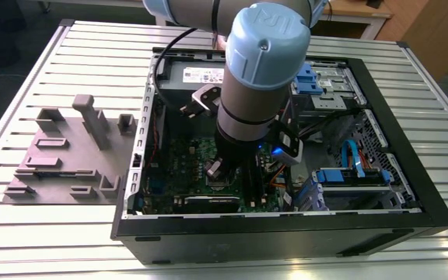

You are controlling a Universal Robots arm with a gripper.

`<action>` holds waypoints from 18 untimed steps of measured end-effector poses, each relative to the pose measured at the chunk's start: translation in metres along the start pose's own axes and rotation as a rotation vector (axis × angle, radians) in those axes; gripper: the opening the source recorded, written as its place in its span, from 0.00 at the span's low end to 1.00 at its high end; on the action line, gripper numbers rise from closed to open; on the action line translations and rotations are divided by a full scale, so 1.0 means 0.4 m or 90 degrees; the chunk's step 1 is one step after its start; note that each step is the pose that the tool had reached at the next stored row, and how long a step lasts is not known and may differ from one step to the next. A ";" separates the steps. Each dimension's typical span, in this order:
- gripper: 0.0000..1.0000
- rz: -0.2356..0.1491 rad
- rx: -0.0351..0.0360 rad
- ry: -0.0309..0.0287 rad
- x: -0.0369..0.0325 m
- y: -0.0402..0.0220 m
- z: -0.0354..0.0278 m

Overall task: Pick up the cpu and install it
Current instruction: 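Install the first cpu locking lever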

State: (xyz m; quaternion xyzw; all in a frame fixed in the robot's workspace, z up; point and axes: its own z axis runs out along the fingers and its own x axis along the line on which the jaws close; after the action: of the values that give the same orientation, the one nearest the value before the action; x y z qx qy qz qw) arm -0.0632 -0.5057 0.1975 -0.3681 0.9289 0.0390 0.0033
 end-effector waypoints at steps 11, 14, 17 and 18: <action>0.10 0.000 -0.0033 -0.0043 -0.001 -0.004 0.022; 0.10 0.000 -0.0035 -0.0046 -0.002 -0.005 0.025; 0.10 0.000 -0.0038 -0.0040 -0.002 -0.005 0.023; 0.10 0.000 -0.0046 -0.0042 -0.003 -0.005 0.022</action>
State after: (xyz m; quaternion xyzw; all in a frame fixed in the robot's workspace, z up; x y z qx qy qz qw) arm -0.0612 -0.5058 0.1888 -0.3682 0.9287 0.0435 0.0051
